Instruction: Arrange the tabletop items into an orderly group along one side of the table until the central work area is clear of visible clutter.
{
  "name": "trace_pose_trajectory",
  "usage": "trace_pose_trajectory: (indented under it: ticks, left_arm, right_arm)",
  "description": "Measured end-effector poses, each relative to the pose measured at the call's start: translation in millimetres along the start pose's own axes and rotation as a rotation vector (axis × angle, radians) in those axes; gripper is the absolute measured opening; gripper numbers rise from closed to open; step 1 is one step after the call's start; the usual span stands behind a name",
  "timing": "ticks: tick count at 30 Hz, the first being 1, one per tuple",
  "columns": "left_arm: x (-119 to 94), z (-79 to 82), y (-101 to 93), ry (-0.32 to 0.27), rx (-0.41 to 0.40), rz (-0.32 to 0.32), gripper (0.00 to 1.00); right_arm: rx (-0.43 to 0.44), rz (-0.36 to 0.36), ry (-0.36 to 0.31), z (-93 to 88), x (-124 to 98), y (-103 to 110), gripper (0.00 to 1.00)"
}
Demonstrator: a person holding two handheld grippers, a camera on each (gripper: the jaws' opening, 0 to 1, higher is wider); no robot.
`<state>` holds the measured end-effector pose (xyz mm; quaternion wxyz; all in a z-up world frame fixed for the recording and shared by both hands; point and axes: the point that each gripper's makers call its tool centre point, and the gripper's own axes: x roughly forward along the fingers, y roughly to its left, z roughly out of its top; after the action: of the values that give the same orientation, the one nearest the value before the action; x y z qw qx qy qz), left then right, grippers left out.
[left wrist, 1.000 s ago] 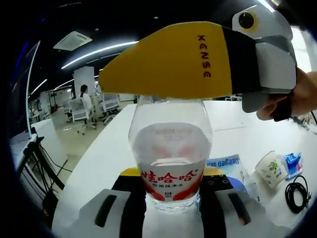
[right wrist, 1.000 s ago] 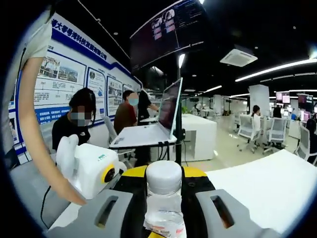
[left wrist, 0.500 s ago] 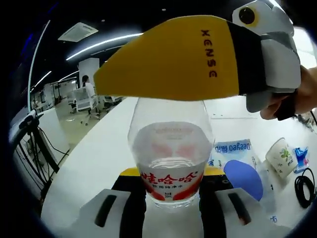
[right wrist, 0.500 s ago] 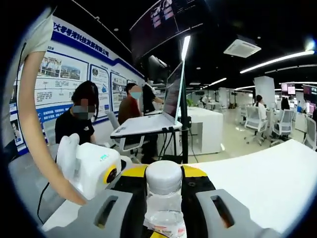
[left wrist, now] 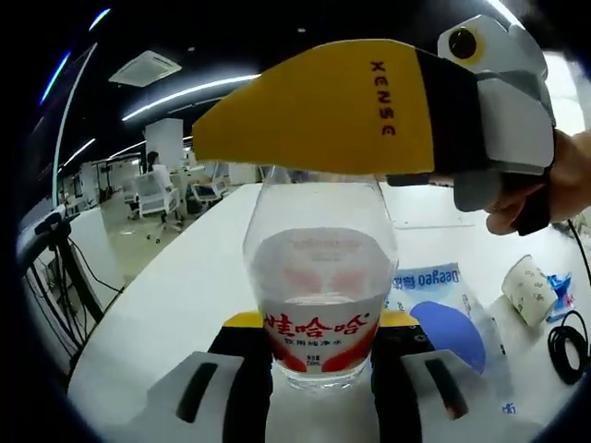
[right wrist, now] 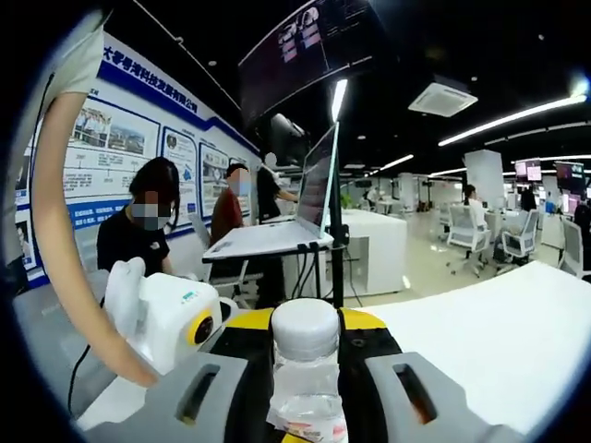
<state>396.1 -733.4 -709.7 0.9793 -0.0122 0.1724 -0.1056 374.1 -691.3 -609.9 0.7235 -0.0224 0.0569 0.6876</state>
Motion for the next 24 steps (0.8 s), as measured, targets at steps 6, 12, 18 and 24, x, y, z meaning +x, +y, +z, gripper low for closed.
trace_pose_trajectory:
  ticks: [6,12,18,24]
  left_arm:
    - [2,-0.1,-10.4,0.005,0.032,-0.006,0.36]
    - [5,0.2,-22.5,0.011,0.041,-0.013,0.37]
    - [4,0.3,-21.0,0.023,0.039,-0.012,0.38]
    - [1,-2.6,-17.0,0.034,0.047,0.018,0.58]
  right_arm:
    - [-0.001,-0.022,0.008,-1.1,-15,1,0.21]
    - [0.003,-0.035,0.013,-2.6,-26,1,0.21]
    - [0.006,-0.043,0.014,-1.5,-24,3,0.22]
    - [0.042,-0.104,0.041,-5.5,-21,-4,0.71]
